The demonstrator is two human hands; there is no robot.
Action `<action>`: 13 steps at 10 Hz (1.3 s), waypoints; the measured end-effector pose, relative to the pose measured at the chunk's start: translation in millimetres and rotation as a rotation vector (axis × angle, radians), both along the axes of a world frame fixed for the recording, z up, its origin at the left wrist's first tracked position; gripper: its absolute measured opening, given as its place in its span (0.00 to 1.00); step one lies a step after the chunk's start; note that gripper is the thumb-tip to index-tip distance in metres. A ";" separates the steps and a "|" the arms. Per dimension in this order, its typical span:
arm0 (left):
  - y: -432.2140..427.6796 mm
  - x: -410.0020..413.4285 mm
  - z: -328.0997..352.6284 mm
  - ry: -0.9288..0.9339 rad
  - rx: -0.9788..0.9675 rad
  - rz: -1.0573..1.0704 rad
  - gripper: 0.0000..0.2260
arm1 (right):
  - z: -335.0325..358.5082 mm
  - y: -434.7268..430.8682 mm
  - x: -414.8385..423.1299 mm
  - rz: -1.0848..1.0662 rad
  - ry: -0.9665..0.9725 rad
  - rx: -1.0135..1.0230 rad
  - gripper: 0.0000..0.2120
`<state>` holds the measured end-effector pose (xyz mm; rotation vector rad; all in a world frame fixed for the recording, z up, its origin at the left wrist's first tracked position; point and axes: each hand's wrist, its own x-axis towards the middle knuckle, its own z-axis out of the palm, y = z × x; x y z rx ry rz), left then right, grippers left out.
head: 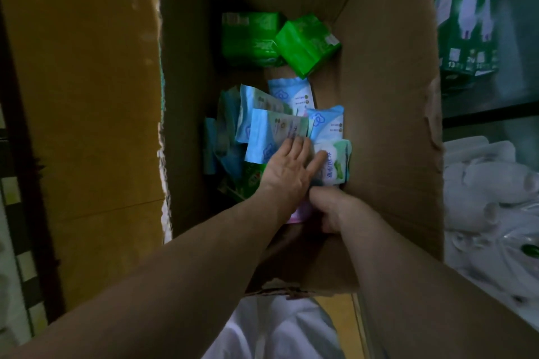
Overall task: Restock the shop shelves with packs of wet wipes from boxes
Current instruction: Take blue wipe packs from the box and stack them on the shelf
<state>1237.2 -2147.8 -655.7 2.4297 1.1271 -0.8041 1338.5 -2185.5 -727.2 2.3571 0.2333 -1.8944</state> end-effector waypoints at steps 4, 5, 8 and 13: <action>29.7 1.3 0.1 -0.110 0.028 0.017 0.36 | 20.6 2.4 -8.8 -0.452 -0.007 0.158 0.12; 44.3 -0.5 10.1 -0.157 -0.070 0.109 0.38 | 29.5 12.4 -5.3 -0.439 -0.012 0.208 0.17; 46.0 -13.2 41.5 -0.404 -0.409 0.723 0.36 | 65.1 30.4 -4.6 -0.532 -0.025 0.350 0.16; 15.7 -44.7 152.8 -1.086 -0.625 1.779 0.21 | 222.4 58.0 -46.2 -0.257 0.087 0.773 0.09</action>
